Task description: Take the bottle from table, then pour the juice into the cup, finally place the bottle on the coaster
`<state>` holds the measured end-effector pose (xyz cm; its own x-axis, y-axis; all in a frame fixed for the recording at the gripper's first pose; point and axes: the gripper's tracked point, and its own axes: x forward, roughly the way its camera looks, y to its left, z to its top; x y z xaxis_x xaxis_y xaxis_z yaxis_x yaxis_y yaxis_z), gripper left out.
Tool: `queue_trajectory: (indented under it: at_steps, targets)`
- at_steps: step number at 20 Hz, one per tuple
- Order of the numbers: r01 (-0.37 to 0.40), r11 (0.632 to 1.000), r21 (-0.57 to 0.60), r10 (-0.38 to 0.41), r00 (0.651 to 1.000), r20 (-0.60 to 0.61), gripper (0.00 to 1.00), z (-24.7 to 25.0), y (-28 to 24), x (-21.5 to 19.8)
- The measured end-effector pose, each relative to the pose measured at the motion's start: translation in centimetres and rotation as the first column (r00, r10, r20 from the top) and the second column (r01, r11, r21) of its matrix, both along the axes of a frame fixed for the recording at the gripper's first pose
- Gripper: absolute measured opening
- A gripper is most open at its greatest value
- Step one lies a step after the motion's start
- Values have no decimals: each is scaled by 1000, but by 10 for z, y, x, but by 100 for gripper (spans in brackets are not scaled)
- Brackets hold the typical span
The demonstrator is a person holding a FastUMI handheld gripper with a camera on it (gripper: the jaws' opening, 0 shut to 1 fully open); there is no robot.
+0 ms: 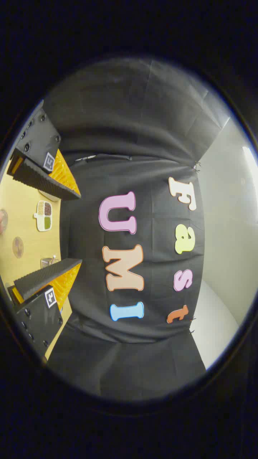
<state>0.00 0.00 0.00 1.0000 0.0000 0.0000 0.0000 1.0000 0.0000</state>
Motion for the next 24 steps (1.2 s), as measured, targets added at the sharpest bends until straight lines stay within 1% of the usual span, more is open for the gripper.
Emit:
queue_trajectory:
  at_steps: [9,13,17,24]
  targets:
    - [45,999,2,-45,999,28,100,1,-3,-9]
    - [43,999,7,-43,998,33,100,-6,1,-14]
    - [50,999,9,-51,999,16,100,-29,1,-20]
    - [53,998,17,-51,993,-105,100,-100,5,-28]
